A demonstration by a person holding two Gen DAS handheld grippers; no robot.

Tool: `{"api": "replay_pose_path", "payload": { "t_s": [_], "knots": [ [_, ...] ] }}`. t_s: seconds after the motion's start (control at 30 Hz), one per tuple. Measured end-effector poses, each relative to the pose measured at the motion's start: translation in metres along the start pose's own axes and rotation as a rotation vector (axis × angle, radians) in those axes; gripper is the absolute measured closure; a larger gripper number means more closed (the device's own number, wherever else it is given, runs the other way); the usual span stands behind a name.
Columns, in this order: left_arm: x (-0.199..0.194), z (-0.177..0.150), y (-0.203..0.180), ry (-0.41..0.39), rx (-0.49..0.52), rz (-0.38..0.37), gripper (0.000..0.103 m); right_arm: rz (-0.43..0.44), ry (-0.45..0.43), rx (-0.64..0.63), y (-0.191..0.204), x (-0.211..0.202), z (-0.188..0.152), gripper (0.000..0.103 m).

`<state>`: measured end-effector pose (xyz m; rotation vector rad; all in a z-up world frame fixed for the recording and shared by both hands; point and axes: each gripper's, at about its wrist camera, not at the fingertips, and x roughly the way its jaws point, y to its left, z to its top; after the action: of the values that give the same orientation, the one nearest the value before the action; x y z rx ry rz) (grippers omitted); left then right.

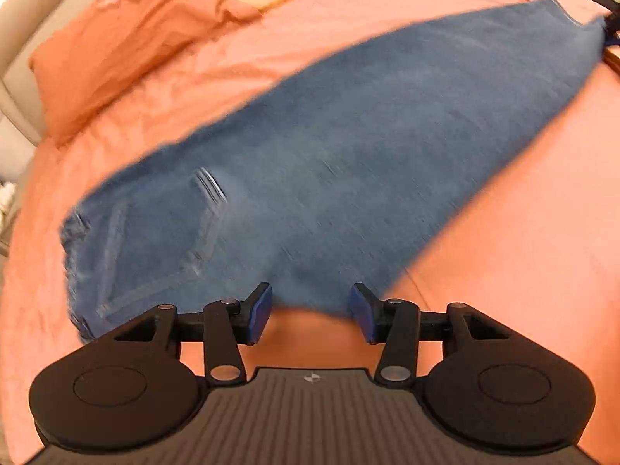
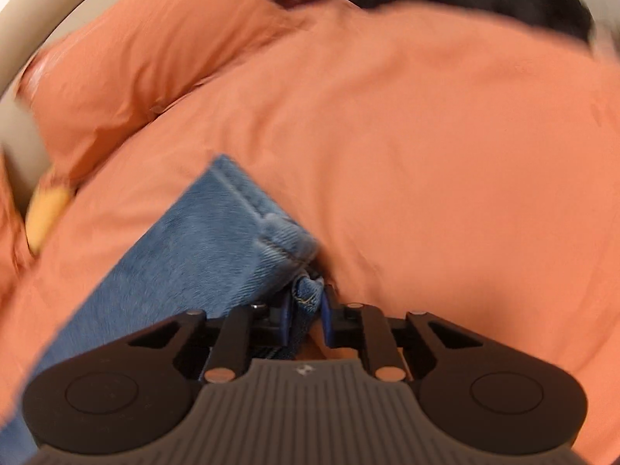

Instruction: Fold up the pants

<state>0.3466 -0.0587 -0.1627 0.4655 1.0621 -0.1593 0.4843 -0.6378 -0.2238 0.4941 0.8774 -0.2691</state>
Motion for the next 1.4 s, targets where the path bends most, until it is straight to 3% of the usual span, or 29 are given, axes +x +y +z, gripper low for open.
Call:
{"api": "replay_pose_path", "payload": {
  "t_s": [0.13,0.23,0.33,0.4,0.47,0.6,0.77,0.93,1.03,1.13,1.27,1.4],
  "knots": [
    [0.013,-0.012,-0.010,0.022,-0.049,-0.045,0.044,-0.052,-0.058,-0.174,0.033,-0.031,0.013,0.095],
    [0.027,-0.013,-0.011,0.006,-0.191,-0.056,0.044,-0.089,-0.097,-0.269,0.058,-0.045,0.022,0.095],
    [0.035,-0.012,-0.002,-0.048,-0.373,-0.014,0.044,-0.129,-0.075,-0.296,0.063,-0.049,0.023,0.095],
    [0.036,-0.011,0.008,-0.085,-0.501,-0.016,0.056,-0.160,-0.058,-0.320,0.063,-0.045,0.020,0.096],
    [0.031,-0.007,0.017,-0.121,-0.560,-0.021,0.068,-0.175,-0.045,-0.314,0.058,-0.039,0.016,0.096],
    [0.023,0.014,0.008,-0.073,-0.463,0.057,0.086,-0.184,-0.038,-0.281,0.053,-0.031,0.014,0.096],
    [-0.017,0.029,0.015,-0.082,-0.350,0.120,0.091,-0.151,-0.074,-0.271,0.059,-0.073,0.031,0.097],
    [-0.054,0.026,0.011,-0.071,-0.247,0.103,0.092,-0.132,-0.102,-0.201,0.025,-0.135,0.036,0.097],
    [-0.064,0.006,-0.008,-0.050,-0.154,0.061,0.092,-0.124,-0.085,-0.138,-0.023,-0.173,0.014,0.097],
    [-0.055,-0.020,-0.033,0.018,-0.098,-0.006,0.092,-0.152,-0.015,-0.066,-0.080,-0.193,-0.028,0.097],
    [-0.012,-0.052,-0.057,0.119,-0.050,-0.048,0.091,-0.189,0.121,0.072,-0.143,-0.168,-0.091,0.097],
    [0.016,-0.057,-0.055,0.183,-0.069,-0.083,0.090,-0.218,0.114,0.055,-0.151,-0.143,-0.122,0.096]
  ]
}}
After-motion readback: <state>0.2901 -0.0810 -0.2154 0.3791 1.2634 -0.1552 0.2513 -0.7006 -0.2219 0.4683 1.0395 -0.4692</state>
